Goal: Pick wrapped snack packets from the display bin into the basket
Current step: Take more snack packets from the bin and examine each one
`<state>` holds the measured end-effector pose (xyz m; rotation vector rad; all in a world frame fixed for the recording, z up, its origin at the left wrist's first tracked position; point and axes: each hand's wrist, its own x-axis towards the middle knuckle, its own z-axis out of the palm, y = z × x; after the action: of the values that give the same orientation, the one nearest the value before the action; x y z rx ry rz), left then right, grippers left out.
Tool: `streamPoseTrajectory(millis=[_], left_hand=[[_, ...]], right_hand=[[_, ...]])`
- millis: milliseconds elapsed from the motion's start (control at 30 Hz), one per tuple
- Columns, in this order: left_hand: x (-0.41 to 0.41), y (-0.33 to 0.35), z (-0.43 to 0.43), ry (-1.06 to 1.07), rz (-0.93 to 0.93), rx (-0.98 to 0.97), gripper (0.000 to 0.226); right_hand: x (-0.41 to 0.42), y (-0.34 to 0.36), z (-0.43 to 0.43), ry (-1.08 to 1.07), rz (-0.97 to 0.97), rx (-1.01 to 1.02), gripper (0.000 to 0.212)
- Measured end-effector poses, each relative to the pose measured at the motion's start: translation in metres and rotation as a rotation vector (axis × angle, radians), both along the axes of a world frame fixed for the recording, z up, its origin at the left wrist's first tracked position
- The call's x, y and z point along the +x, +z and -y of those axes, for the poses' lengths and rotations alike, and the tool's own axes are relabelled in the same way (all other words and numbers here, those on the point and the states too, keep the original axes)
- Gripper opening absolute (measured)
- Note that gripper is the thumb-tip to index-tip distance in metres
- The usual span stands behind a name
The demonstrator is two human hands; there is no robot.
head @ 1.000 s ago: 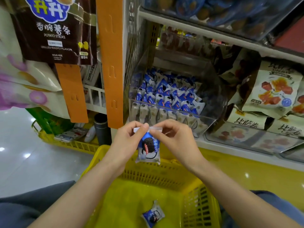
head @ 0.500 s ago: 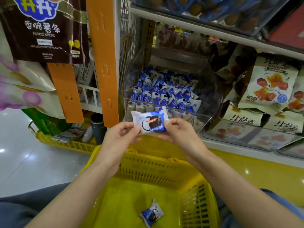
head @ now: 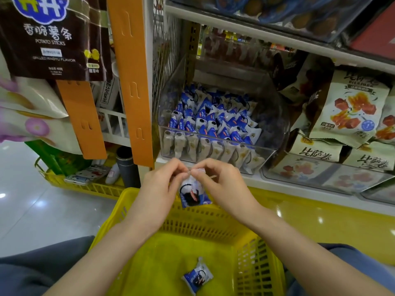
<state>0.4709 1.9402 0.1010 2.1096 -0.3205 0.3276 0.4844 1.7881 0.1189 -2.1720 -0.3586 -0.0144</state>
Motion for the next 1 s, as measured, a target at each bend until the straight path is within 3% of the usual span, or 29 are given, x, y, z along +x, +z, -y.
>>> streamPoseTrajectory(millis=[167,400,533,700,800,867,933,1000], left_hand=[[0.0006,0.0019,0.0005,0.013,-0.045,-0.070,0.012],[0.0019,0.0050,0.0066,-0.015,-0.351,-0.389,0.011],[0.0021,0.0086,0.0042,-0.030,-0.437,-0.499,0.019],[0.0017,0.0084,0.0047,-0.032,-0.434,-0.470,0.018],[0.0024,0.0058,0.0048,0.067,-0.312,-0.365,0.004],[0.0027,0.0031,0.0023,0.142,-0.218,-0.237,0.008],[0.0052,0.0015,0.0017,0.126,-0.292,-0.233,0.013],[0.0069,0.0046,0.0034,0.075,-0.528,-0.442,0.031]], right_hand=[[0.0054,0.0009,0.0030,0.012,-0.077,0.077,0.003],[0.0075,0.0000,0.0035,-0.042,-0.066,0.150,0.010],[0.0021,0.0000,0.0023,0.007,0.087,0.038,0.006],[-0.0002,0.0020,0.0056,0.050,0.328,-0.184,0.007],[0.0010,0.0004,0.0053,-0.040,0.351,-0.153,0.005],[0.0024,0.0003,0.0054,-0.131,0.335,-0.054,0.002],[0.0041,0.0022,0.0061,-0.179,0.321,0.064,0.002],[0.0034,0.0034,0.0061,-0.135,0.343,0.102,0.003]])
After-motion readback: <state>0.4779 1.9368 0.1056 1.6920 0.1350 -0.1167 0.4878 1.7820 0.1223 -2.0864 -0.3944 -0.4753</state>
